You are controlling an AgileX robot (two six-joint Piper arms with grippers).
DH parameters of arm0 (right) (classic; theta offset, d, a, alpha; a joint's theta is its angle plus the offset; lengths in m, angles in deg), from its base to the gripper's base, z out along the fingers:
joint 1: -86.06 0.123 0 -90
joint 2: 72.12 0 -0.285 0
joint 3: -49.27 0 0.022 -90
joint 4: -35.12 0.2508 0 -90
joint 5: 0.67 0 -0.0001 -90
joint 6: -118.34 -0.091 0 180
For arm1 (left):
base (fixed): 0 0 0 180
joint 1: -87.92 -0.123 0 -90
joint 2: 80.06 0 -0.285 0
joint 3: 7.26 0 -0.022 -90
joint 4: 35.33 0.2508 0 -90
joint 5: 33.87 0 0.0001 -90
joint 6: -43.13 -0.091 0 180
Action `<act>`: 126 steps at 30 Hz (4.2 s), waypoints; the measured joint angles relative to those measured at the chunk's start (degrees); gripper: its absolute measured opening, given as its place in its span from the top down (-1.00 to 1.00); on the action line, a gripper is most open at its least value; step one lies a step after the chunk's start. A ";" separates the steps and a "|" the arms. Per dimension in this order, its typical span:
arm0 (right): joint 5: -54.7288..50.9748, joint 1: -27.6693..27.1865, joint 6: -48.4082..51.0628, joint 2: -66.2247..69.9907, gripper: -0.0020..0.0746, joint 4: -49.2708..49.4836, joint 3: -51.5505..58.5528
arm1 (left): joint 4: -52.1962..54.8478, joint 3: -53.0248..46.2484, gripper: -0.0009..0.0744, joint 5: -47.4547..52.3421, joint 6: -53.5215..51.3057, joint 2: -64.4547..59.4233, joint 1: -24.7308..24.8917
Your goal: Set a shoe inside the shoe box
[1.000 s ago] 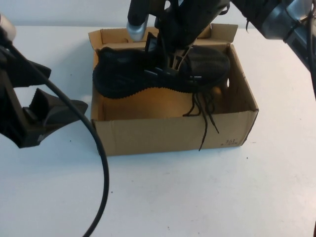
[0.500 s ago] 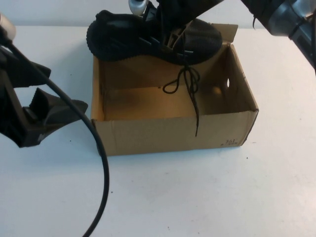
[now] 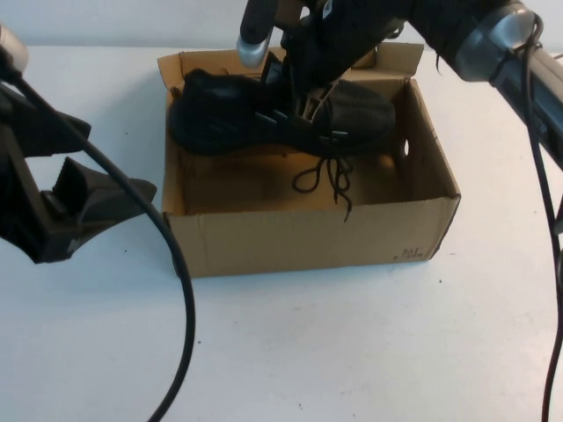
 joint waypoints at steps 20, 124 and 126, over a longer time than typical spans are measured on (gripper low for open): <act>1.14 -2.30 1.73 4.99 0.90 0.88 0.00 | 0.00 0.00 -0.62 0.27 0.06 0.00 0.00; 41.13 -3.14 -40.21 -109.81 0.99 1.08 115.20 | 8.97 -27.82 0.98 -16.86 29.86 30.38 0.00; 41.13 -3.14 -40.21 -109.81 0.99 1.08 115.96 | 8.97 -27.82 0.98 -16.86 29.86 30.38 0.00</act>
